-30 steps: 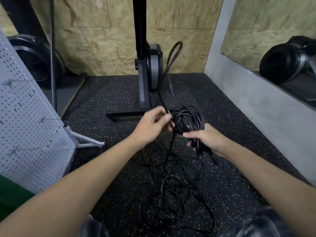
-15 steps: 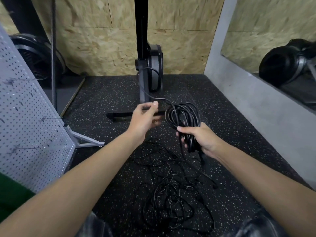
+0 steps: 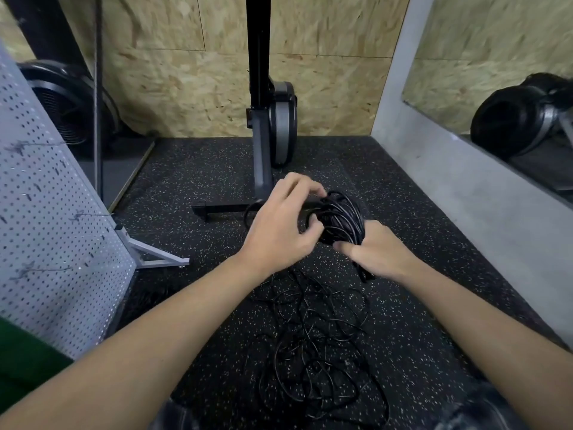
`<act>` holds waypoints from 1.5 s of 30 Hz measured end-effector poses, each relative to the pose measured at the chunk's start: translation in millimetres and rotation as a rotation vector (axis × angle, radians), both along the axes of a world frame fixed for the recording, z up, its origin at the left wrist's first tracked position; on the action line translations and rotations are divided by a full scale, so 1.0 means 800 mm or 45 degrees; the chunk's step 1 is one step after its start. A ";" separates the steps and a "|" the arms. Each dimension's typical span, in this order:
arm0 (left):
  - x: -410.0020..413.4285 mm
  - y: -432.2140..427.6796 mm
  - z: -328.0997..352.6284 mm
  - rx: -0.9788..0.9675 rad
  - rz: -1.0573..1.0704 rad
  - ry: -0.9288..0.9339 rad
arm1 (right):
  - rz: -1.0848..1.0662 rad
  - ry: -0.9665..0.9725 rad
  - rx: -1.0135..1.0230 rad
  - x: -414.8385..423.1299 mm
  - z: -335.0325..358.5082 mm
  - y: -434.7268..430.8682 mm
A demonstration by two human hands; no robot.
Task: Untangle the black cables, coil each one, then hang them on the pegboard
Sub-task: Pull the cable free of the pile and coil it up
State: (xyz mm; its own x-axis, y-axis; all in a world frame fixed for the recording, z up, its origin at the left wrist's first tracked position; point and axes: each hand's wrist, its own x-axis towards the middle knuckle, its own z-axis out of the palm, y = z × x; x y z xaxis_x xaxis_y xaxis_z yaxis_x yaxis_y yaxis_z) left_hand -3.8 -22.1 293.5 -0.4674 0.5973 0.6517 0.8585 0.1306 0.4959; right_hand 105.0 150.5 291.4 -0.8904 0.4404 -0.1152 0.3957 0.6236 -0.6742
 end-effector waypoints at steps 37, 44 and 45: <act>-0.070 -0.032 0.006 -0.703 0.074 -0.263 | -0.176 0.213 -0.215 0.015 0.009 0.051; -0.055 -0.025 -0.001 -0.531 0.150 -0.340 | -0.164 0.248 -0.261 0.018 0.011 0.034; -0.046 -0.021 0.000 -0.375 0.171 -0.374 | -0.159 0.251 -0.311 0.019 0.012 0.030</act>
